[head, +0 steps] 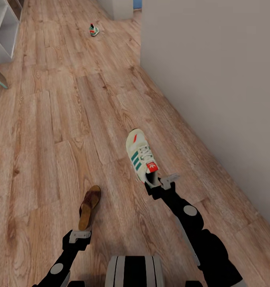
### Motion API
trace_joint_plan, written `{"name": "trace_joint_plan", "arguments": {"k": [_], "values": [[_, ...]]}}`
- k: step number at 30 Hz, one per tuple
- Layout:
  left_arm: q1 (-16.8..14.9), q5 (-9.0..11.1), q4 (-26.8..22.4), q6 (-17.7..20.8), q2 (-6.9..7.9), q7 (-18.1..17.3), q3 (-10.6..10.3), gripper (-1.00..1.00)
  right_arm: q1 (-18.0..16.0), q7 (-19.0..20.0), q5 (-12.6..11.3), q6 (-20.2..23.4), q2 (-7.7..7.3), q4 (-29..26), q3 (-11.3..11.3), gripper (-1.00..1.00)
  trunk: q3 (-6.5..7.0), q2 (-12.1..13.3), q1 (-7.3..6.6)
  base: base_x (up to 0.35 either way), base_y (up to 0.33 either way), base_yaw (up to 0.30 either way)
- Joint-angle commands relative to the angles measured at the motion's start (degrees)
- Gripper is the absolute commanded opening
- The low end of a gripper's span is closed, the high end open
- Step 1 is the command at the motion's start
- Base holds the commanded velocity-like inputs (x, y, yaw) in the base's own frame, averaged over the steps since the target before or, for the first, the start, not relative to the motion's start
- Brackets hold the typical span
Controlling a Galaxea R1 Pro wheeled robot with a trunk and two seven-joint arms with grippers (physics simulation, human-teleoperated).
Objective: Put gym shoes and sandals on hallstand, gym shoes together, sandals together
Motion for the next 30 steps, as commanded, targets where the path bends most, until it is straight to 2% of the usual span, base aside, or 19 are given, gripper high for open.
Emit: {"name": "trace_joint_plan", "arguments": {"k": [1,6,12,30], "values": [[0.0,-0.6,0.0,-0.2,-0.05,0.0,0.2,1.0,0.0,0.2,0.1,0.7,0.03,-0.4,-0.9,-1.0,-0.03,0.0,-0.01,0.0,0.0,0.0],[0.0,-0.6,0.0,-0.2,-0.09,0.0,0.1,1.0,0.0,0.3,-0.1,2.4,0.2,-1.1,-2.5,-1.0,-0.03,0.0,-0.01,0.042,0.0,0.0],[0.0,-0.6,-0.1,-0.2,-0.02,0.0,0.2,1.0,0.0,0.3,-0.1,2.6,0.25,-1.2,-2.6,-1.0,-0.03,0.0,-0.01,0.134,0.0,0.0],[0.0,-0.5,-0.5,-0.2,-0.31,0.0,0.3,1.0,0.0,0.3,-0.1,2.8,0.44,-1.1,-2.2,-1.0,-0.03,0.0,-0.01,0.036,0.0,0.0]]}}
